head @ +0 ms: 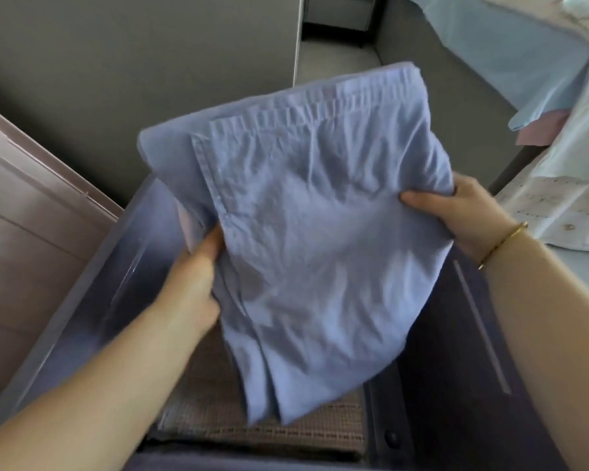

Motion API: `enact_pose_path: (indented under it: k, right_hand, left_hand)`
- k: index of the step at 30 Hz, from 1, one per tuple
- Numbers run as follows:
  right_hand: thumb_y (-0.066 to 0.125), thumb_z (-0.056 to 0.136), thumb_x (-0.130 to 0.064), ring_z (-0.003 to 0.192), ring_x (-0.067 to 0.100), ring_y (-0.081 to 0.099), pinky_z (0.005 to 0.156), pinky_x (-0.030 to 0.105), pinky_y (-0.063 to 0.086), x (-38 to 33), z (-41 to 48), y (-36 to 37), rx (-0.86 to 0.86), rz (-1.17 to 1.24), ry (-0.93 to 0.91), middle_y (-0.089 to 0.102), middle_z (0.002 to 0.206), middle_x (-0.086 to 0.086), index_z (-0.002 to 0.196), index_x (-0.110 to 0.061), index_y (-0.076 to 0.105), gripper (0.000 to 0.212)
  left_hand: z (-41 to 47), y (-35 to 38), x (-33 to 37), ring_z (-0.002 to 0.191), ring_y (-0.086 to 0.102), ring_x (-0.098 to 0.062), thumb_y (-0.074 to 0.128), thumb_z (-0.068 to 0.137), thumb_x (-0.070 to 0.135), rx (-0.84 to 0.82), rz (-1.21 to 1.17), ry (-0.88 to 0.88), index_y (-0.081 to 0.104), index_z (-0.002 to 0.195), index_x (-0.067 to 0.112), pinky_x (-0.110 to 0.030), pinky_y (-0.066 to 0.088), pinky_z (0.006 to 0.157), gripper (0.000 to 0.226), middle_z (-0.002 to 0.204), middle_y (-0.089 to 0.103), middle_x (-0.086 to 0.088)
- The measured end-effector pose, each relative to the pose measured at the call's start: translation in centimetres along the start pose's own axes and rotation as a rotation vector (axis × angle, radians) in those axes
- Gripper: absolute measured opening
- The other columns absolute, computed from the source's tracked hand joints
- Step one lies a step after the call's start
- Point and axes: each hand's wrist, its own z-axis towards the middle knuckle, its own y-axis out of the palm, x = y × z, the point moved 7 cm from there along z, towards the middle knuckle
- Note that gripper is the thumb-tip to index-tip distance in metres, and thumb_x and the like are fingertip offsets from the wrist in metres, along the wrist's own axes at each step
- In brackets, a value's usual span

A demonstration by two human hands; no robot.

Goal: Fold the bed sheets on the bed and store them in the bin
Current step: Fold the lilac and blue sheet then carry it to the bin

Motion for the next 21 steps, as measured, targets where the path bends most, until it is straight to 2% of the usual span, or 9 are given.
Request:
enact_pose_path:
  k: [4,8,12,13,15,17,18,19,21]
  right_hand:
    - [0.071,0.077,-0.018,0.082,0.011,0.062,0.089,0.03,0.049,-3.2,2.8,0.1,-0.099,-0.464,0.042,0.066,0.097,0.002,0.105,-0.015,0.063,0.03]
    - [0.068,0.081,-0.028,0.092,0.016,0.054,0.079,0.02,0.038,-0.8,5.7,5.2,-0.337,-0.946,0.162,0.06,0.105,0.002,0.114,-0.013,0.062,0.037]
    - [0.065,0.084,-0.021,0.116,0.023,0.052,0.092,0.025,0.036,4.4,7.3,12.7,-0.454,-0.917,0.107,0.056,0.124,0.006,0.127,-0.012,0.053,0.045]
    - [0.063,0.085,-0.017,0.119,0.025,0.05,0.094,0.026,0.036,5.9,7.3,14.5,-0.463,-0.89,0.082,0.055,0.127,0.008,0.128,-0.011,0.052,0.045]
    - [0.057,0.087,-0.012,0.124,0.025,0.046,0.099,0.028,0.036,8.9,6.7,17.0,-0.483,-0.858,0.071,0.048,0.136,0.006,0.135,-0.015,0.044,0.05]
    - [0.054,0.088,-0.014,0.127,0.025,0.043,0.103,0.032,0.037,12.0,5.7,17.4,-0.483,-0.85,0.127,0.041,0.142,0.004,0.14,-0.021,0.037,0.055]
    - [0.053,0.089,-0.015,0.129,0.026,0.04,0.105,0.033,0.035,13.3,5.1,16.6,-0.439,-0.835,0.154,0.039,0.144,0.004,0.14,-0.021,0.036,0.054]
    - [0.053,0.09,-0.016,0.131,0.025,0.037,0.107,0.033,0.032,14.3,4.6,15.2,-0.36,-0.818,0.172,0.036,0.145,0.005,0.14,-0.02,0.036,0.053]
    - [0.055,0.09,-0.02,0.133,0.025,0.031,0.108,0.031,0.027,16.0,2.8,11.3,-0.13,-0.776,0.227,0.034,0.146,0.007,0.14,-0.014,0.036,0.054]
  left_hand:
    - [-3.1,0.4,-3.7,0.091,0.069,-0.016,0.062,0.073,0.031,-0.086,0.005,-0.125,0.063,0.114,0.02,-0.029,0.051,0.071,0.042,0.101,0.072,-0.002]
    - [-4.6,-2.5,-7.3,0.09,0.065,-0.022,0.056,0.089,0.018,-0.085,0.117,-0.361,0.061,0.11,0.017,-0.034,0.05,0.074,0.022,0.098,0.071,-0.006]
    - [-5.2,-6.9,-9.7,0.095,0.058,-0.032,0.049,0.094,0.008,-0.067,0.352,-0.589,0.051,0.115,0.009,-0.039,0.043,0.082,0.021,0.102,0.061,-0.016]
    - [-5.2,-8.1,-9.7,0.089,0.058,-0.033,0.046,0.095,0.006,-0.088,0.471,-0.642,0.052,0.109,0.004,-0.039,0.043,0.081,0.015,0.095,0.059,-0.019]
    - [-4.9,-9.5,-8.6,0.064,0.062,-0.026,0.043,0.096,0.006,-0.147,0.733,-0.679,0.052,0.09,0.003,-0.032,0.051,0.062,0.011,0.073,0.061,-0.017]
    - [-2.5,-10.0,-6.8,0.049,0.063,-0.019,0.041,0.097,0.006,-0.142,0.961,-0.555,0.053,0.082,0.005,-0.022,0.047,0.045,0.019,0.056,0.063,-0.009]
    - [-0.4,-10.0,-5.8,0.059,0.067,-0.019,0.044,0.096,0.007,-0.119,1.114,-0.402,0.057,0.084,0.005,-0.022,0.047,0.049,0.017,0.06,0.066,-0.008]
    - [1.8,-9.7,-4.4,0.081,0.068,-0.022,0.048,0.094,0.009,-0.077,1.283,-0.223,0.061,0.093,0.006,-0.024,0.049,0.063,0.013,0.078,0.07,-0.01]
    - [5.7,-9.3,-2.6,0.118,0.051,-0.028,0.057,0.089,0.016,0.052,1.447,0.03,0.056,0.121,0.007,-0.031,0.04,0.091,0.033,0.122,0.057,-0.015]
